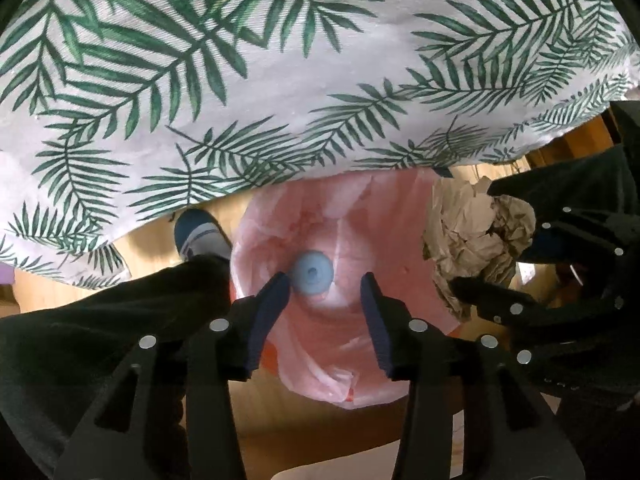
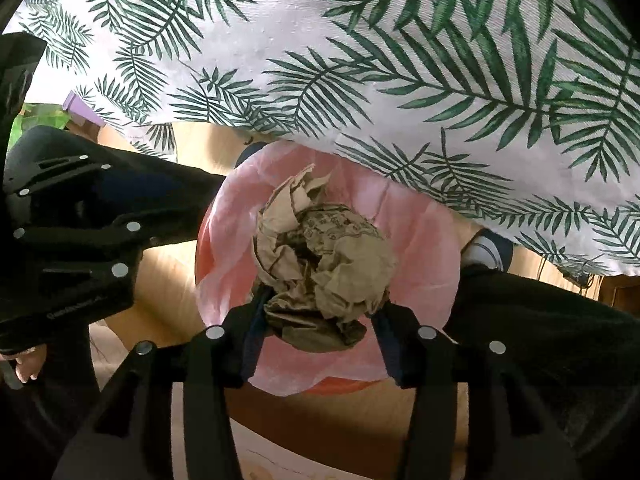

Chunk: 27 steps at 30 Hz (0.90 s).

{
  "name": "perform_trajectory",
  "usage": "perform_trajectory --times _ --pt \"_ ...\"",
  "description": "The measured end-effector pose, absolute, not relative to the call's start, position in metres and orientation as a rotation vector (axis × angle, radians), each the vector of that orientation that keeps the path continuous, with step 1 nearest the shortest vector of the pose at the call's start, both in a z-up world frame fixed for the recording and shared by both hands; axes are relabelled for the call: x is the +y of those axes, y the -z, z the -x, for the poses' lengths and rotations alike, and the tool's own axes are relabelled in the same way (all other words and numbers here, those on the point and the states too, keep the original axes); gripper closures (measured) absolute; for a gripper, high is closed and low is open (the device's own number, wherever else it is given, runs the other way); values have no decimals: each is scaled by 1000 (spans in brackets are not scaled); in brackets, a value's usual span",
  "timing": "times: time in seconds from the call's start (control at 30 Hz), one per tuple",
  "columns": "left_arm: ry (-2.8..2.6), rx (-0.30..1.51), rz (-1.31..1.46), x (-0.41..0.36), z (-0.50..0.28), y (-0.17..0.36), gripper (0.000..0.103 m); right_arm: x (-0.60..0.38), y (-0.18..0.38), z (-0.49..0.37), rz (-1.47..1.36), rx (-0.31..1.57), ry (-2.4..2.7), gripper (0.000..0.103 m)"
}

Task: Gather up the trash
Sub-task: 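Carry the blue lid and paper bag down and release both into the pink bin, then grasp the red medicine box with the left tool while the right tool reaches the green can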

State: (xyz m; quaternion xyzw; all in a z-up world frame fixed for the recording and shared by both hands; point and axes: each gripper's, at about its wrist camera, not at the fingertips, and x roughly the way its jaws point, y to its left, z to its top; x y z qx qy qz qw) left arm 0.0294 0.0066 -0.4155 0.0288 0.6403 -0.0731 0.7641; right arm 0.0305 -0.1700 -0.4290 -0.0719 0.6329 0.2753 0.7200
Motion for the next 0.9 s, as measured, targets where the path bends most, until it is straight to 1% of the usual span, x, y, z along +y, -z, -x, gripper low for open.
perform_trajectory --times 0.13,0.17,0.23,0.27,0.3,0.4,0.43,0.5,0.63,0.8,0.9 --pt "134 1382 -62 10 -28 414 51 -169 429 -29 155 1394 -606 47" --pt "128 1380 -64 11 -27 414 50 -169 429 -28 156 1390 -604 41" --pt "118 1378 -67 11 -26 413 48 -170 429 -27 154 1386 -604 34" --pt "112 1377 -71 11 -26 413 45 -170 428 -26 152 1380 -605 32" --pt "105 1374 -76 11 -25 413 39 -170 427 -26 152 1375 -605 30" --pt "84 1358 -88 12 -24 410 30 -170 425 -26 145 1365 -606 25" --pt "78 1353 -88 12 -24 409 29 -171 424 -26 146 1360 -601 22" --pt "71 1349 -84 14 -23 406 29 -174 420 -27 149 1343 -576 15" --pt "68 1318 -77 15 -19 390 28 -177 402 -27 145 1283 -513 7" --pt "100 1260 -114 9 -11 353 28 -183 364 -16 179 1193 -472 6" --pt "106 1192 -129 8 -3 314 28 -188 330 -6 188 1110 -466 6"
